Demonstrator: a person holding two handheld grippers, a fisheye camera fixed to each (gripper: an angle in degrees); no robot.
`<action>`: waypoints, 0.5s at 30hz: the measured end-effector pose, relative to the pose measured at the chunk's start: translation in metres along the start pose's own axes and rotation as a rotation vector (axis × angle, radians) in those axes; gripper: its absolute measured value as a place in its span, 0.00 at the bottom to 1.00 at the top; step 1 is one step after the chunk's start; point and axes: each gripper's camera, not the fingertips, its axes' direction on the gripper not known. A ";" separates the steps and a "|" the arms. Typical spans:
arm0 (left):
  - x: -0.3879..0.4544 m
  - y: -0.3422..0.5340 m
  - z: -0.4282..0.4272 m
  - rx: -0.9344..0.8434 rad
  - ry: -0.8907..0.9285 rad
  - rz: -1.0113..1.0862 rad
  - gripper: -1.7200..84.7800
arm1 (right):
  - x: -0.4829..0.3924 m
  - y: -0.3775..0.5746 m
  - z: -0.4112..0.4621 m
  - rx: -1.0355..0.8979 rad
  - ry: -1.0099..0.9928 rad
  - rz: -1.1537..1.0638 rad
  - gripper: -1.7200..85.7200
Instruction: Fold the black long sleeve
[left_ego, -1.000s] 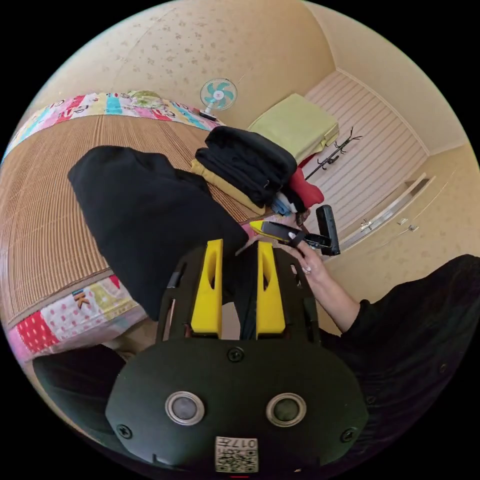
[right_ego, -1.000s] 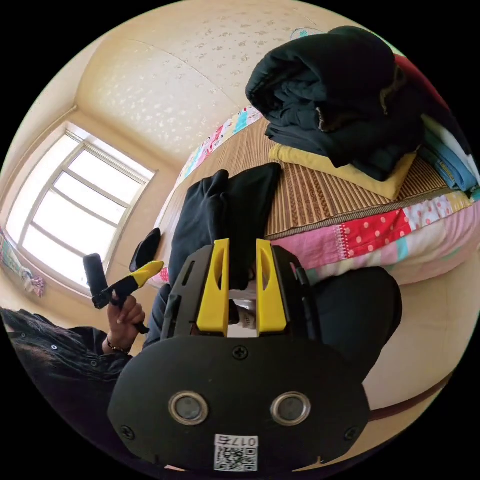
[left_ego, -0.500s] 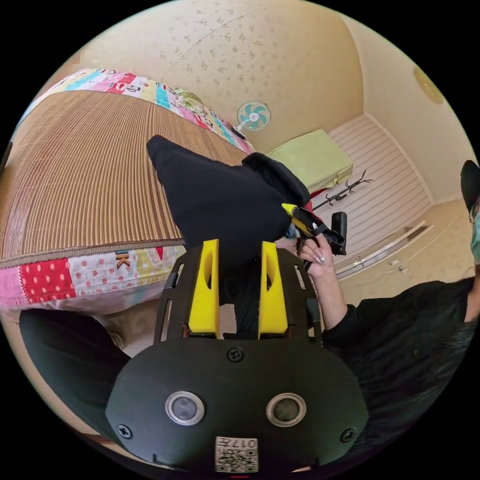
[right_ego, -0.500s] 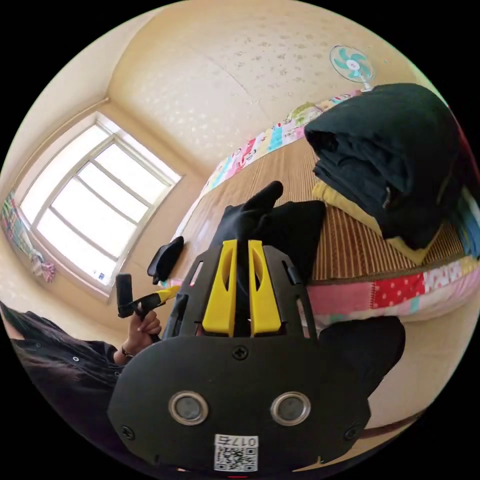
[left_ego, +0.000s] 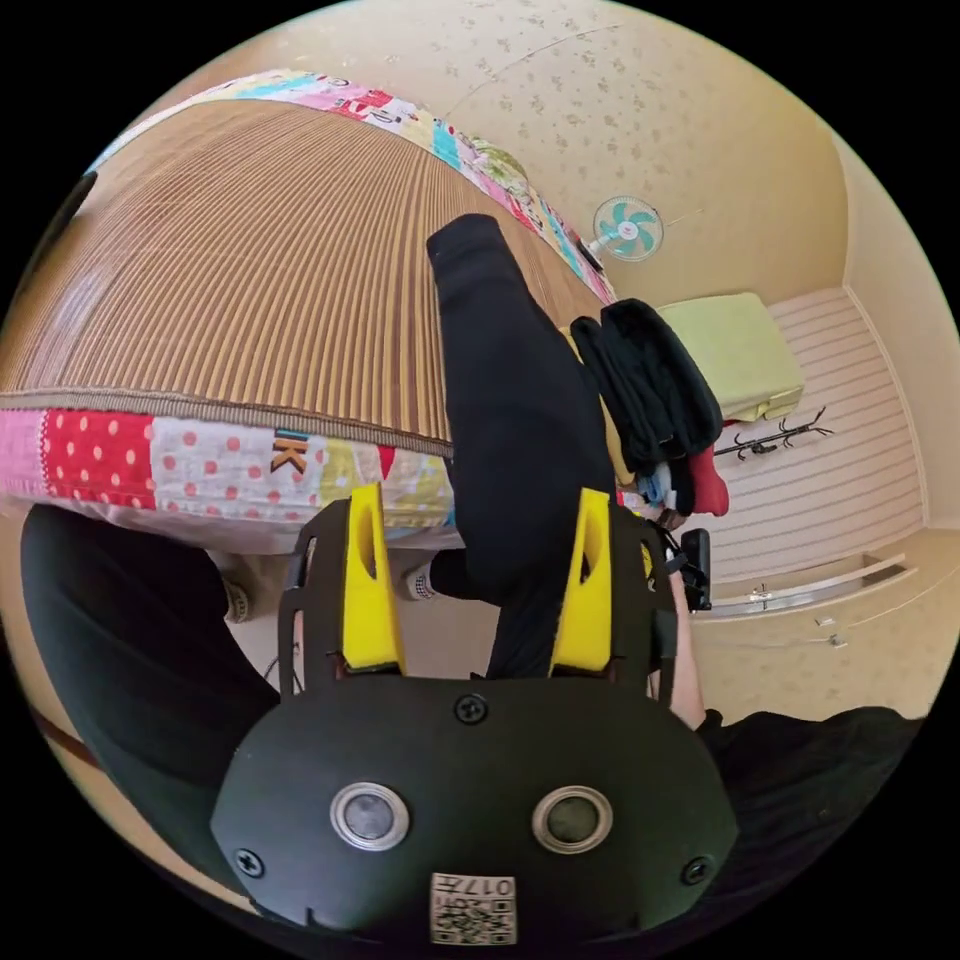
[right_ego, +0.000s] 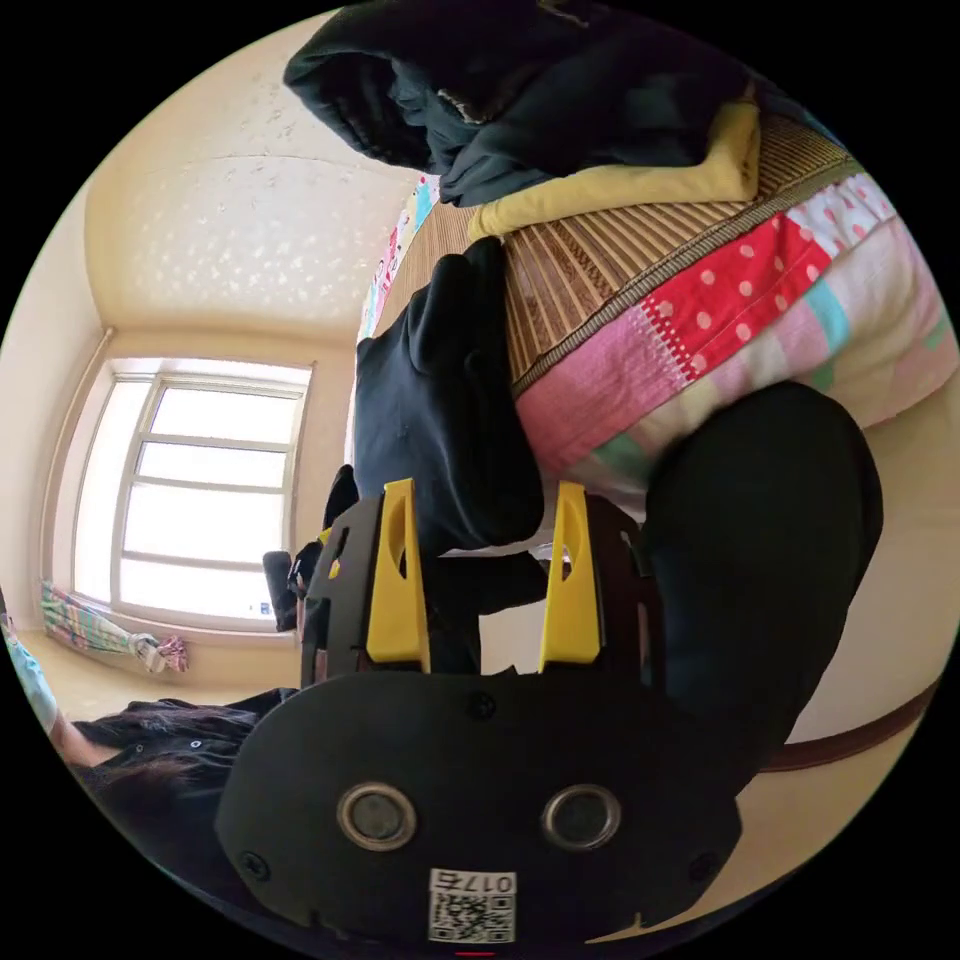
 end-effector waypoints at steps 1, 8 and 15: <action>-0.002 0.001 -0.006 0.022 0.016 0.006 0.27 | 0.001 0.000 -0.004 0.014 -0.031 0.002 0.23; -0.038 -0.026 0.027 -0.231 0.339 -0.097 0.25 | 0.018 -0.005 -0.039 0.005 -0.074 0.055 0.25; -0.041 -0.039 0.011 -0.291 0.770 -0.212 0.14 | 0.047 0.003 -0.082 -0.006 -0.232 0.215 0.30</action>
